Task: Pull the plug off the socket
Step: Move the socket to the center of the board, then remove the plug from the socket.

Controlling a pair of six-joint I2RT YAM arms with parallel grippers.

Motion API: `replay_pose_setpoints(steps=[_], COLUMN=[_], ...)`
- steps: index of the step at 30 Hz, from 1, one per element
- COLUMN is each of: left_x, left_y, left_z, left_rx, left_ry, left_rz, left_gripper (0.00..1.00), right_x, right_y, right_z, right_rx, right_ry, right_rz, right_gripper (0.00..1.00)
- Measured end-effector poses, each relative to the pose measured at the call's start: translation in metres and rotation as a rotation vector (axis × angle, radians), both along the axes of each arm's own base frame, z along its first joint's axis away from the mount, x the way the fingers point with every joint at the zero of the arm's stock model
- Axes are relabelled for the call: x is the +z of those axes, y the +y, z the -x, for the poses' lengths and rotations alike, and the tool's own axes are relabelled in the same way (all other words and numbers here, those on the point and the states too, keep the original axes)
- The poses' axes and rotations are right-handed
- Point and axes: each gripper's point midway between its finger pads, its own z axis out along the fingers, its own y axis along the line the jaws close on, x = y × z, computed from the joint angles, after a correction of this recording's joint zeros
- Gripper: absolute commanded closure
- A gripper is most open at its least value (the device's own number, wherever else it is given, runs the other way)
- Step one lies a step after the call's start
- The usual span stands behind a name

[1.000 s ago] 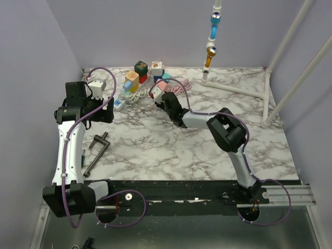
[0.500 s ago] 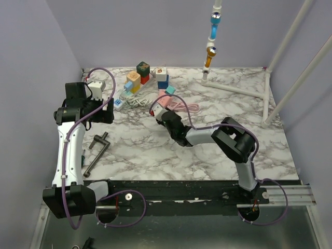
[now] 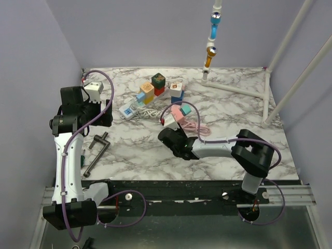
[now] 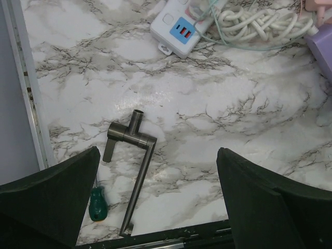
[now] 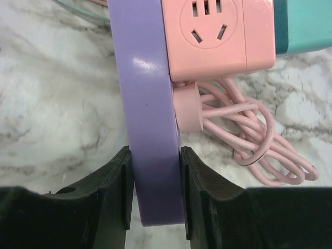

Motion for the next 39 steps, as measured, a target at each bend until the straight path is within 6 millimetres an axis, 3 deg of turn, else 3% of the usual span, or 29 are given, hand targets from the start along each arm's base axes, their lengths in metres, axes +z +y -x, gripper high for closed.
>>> replay_pose_setpoints(steps=[6, 9, 10, 12, 15, 19, 22, 24, 28, 30, 33, 36, 38, 39], left_x=[-0.001, -0.002, -0.003, -0.003, -0.004, -0.008, -0.012, -0.012, -0.017, -0.019, -0.022, -0.022, -0.022, -0.022], left_y=[-0.001, -0.002, -0.002, -0.003, -0.006, -0.013, -0.018, -0.02, -0.022, -0.023, -0.025, -0.03, -0.034, -0.036], left_z=[0.004, 0.006, 0.006, 0.007, 0.008, 0.01, 0.012, 0.011, 0.008, 0.006, 0.004, 0.004, 0.004, 0.004], left_rx=[-0.003, -0.006, -0.007, -0.014, -0.033, -0.079, -0.105, -0.12, -0.13, -0.134, -0.142, -0.16, -0.175, -0.184], left_ry=[0.012, 0.019, 0.021, 0.023, 0.025, 0.035, 0.044, 0.046, 0.065, 0.078, 0.087, 0.086, 0.084, 0.083], left_rz=[0.004, 0.007, 0.008, 0.005, -0.001, -0.015, -0.022, -0.027, -0.027, -0.026, -0.024, -0.026, -0.026, -0.028], left_gripper=[0.01, 0.01, 0.01, 0.01, 0.01, 0.01, 0.01, 0.01, 0.02, 0.02, 0.01, 0.01, 0.01, 0.01], right_x=[-0.005, -0.006, -0.006, -0.007, -0.006, -0.007, -0.001, 0.014, 0.063, 0.086, 0.113, 0.122, 0.122, 0.119], right_y=[0.003, 0.001, 0.0, -0.002, -0.004, -0.004, 0.0, 0.007, 0.022, 0.02, -0.01, -0.053, -0.059, -0.051], right_z=[0.062, 0.083, 0.088, 0.097, 0.111, 0.13, 0.142, 0.143, 0.132, 0.113, 0.057, 0.006, -0.004, -0.006], right_rx=[-0.045, -0.066, -0.074, -0.082, -0.068, -0.028, 0.017, 0.04, 0.061, 0.031, -0.112, -0.267, -0.293, -0.276], right_ry=[0.009, 0.01, 0.011, 0.014, 0.02, 0.085, 0.133, 0.134, 0.11, 0.105, 0.096, 0.062, 0.06, 0.079], right_rz=[0.018, 0.012, 0.009, -0.004, -0.019, -0.057, -0.076, -0.107, -0.225, -0.299, -0.415, -0.463, -0.457, -0.458], right_gripper=[0.99, 0.96, 0.9, 0.68, 0.53, 0.23, 0.12, 0.06, 0.03, 0.0, 0.0, 0.0, 0.0, 0.0])
